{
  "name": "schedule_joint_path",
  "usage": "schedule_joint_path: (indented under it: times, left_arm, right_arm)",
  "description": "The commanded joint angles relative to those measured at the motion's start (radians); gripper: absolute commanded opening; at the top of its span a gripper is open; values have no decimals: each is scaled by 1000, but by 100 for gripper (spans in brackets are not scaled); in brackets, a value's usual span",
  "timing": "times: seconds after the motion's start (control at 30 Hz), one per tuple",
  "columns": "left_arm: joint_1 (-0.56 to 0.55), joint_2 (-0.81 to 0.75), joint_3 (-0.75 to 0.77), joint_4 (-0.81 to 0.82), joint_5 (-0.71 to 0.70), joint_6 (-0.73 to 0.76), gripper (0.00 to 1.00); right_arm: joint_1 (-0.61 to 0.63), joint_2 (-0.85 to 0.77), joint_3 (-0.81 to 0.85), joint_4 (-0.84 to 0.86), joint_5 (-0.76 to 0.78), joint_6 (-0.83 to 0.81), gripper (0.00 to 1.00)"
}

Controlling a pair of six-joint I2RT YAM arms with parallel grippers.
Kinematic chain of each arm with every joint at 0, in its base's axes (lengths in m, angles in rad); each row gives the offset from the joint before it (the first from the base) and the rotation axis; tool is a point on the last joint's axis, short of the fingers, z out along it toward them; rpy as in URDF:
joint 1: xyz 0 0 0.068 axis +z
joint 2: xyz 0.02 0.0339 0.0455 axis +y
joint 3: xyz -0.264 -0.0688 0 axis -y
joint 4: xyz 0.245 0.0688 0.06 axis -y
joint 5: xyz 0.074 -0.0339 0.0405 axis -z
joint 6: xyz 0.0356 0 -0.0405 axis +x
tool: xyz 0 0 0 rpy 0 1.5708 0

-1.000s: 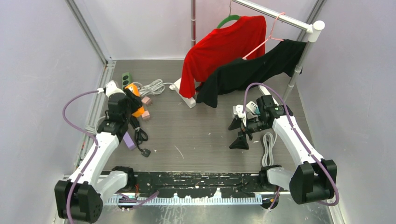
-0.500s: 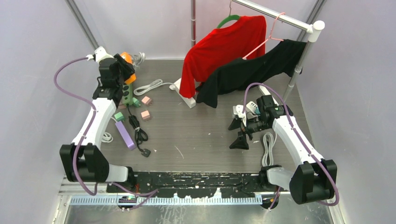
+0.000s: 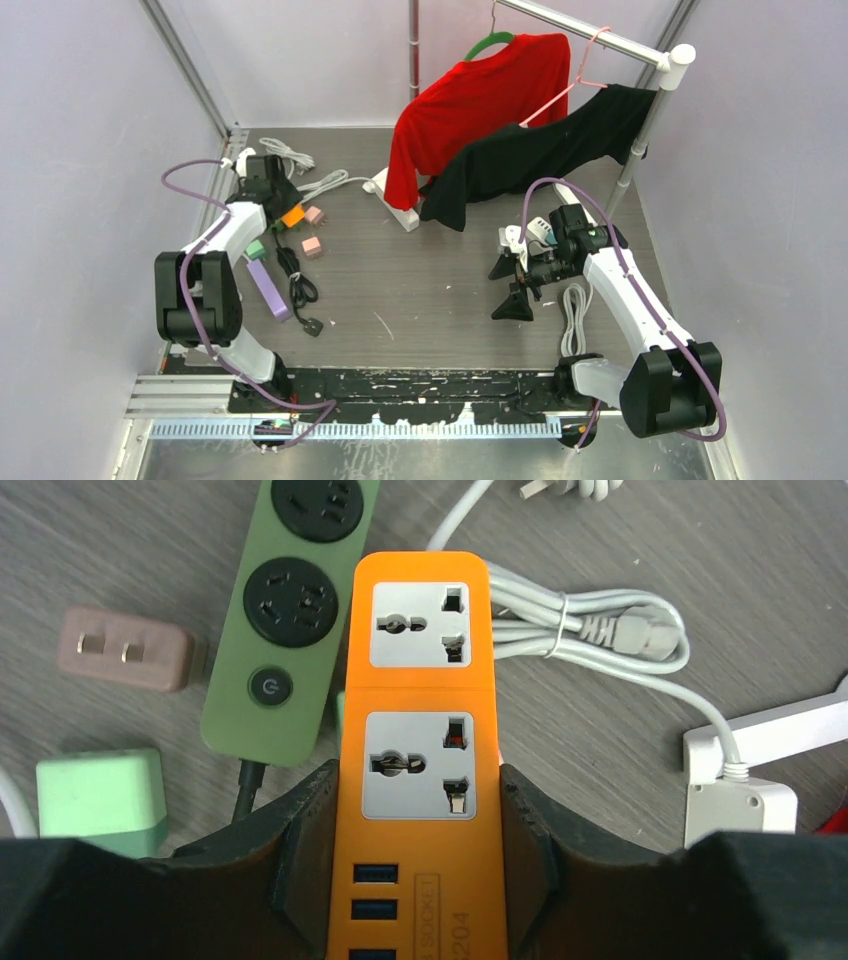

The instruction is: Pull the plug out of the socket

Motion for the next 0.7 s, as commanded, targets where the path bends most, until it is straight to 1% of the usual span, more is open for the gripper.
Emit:
schedule_joint_path:
  times: [0.0,0.17,0.23,0.3,0.33,0.37,0.4,0.47,0.5,0.53,0.67]
  left_arm:
    - [6,-3,8,-55,-12,-62,1]
    - [6,-2,-25,-110,-54,-84,8]
    - [7,-5,-43,-120,-74,-100,15]
    - [7,-3,-52,-141,-91,-121,36]
    - [7,-1,-50,-154,-94,-131,44]
    - [7,-1,-41,-176,-99,-142,57]
    - [6,-3,-37,-191,-92,-144,63]
    - [7,-19,-34,-204,-71,-152,80]
    - [6,-33,-37,-204,-63,-156,84]
    - [6,-50,-40,-205,-53,-160,85]
    - [2,-146,-58,-201,-18,-168,87]
  right_arm:
    - [3,-14,7,-11,-27,-26,100]
    - [5,-12,6,-11,-27,-27,100]
    - [7,-13,6,-11,-28,-27,99]
    - [7,-13,7,-13,-27,-27,100]
    - [6,-14,7,-13,-26,-27,99]
    - [7,-13,7,-13,-26,-27,100]
    - [7,-14,6,-13,-27,-26,100]
    - [8,-13,6,-13,-26,-28,100]
    - [8,-14,5,-13,-26,-28,100]
    - [7,-13,6,-13,-26,-28,99]
    - [9,-11,6,-14,-24,-28,100]
